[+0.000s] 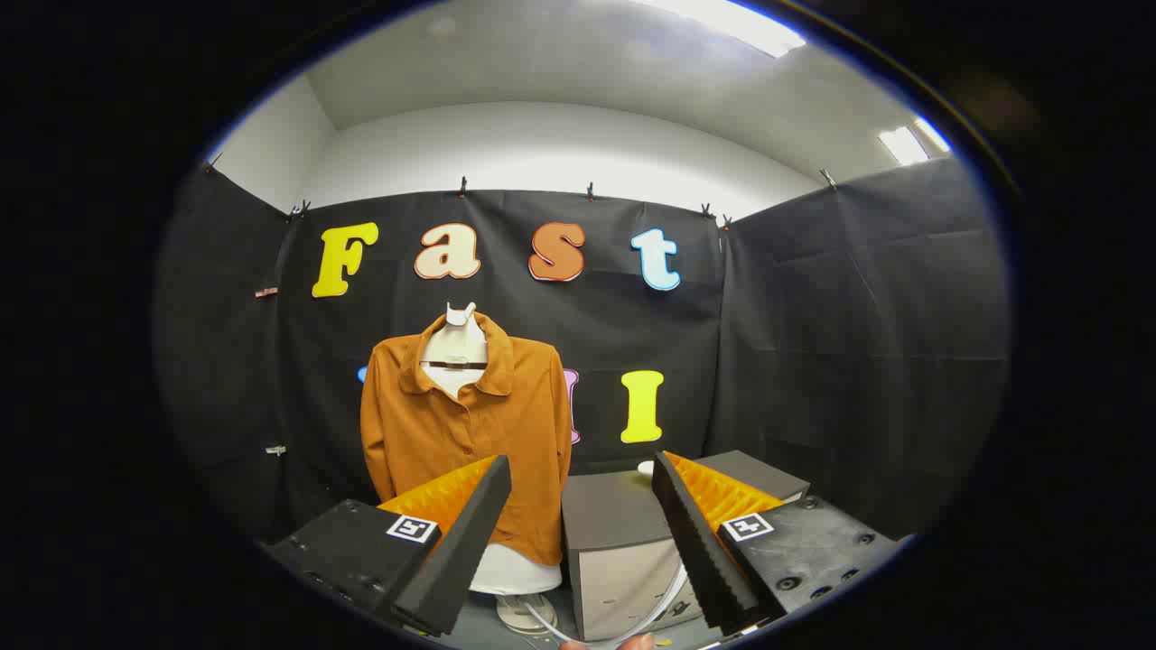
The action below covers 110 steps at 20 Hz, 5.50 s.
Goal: Iron the clothes twice with a garment steamer, once on the left side and once on the right side.
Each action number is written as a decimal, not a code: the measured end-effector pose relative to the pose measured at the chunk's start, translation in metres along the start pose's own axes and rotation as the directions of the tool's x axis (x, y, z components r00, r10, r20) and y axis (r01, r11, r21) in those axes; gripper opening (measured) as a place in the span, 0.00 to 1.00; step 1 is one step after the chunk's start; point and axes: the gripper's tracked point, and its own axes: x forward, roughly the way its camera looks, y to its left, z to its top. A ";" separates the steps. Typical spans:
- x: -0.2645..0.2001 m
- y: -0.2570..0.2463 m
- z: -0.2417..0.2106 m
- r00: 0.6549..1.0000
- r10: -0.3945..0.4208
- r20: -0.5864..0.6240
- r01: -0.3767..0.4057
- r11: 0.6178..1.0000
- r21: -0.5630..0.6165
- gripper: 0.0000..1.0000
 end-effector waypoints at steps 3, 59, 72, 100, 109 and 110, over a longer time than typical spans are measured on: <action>-0.001 0.000 0.002 1.000 -0.001 0.010 0.001 1.000 -0.006 0.98; 0.282 -0.185 -0.322 0.599 -0.025 -0.800 0.051 0.999 0.007 0.69; 0.268 -0.181 -0.245 0.822 0.030 -0.568 0.030 0.995 0.096 0.22; 0.226 0.106 -0.157 0.973 0.101 -0.208 -0.104 0.995 -0.004 0.21; 0.266 0.119 -0.201 0.977 0.069 -0.204 -0.082 0.995 -0.054 0.22; 0.267 0.118 -0.207 0.976 0.066 -0.206 -0.079 0.995 -0.056 0.22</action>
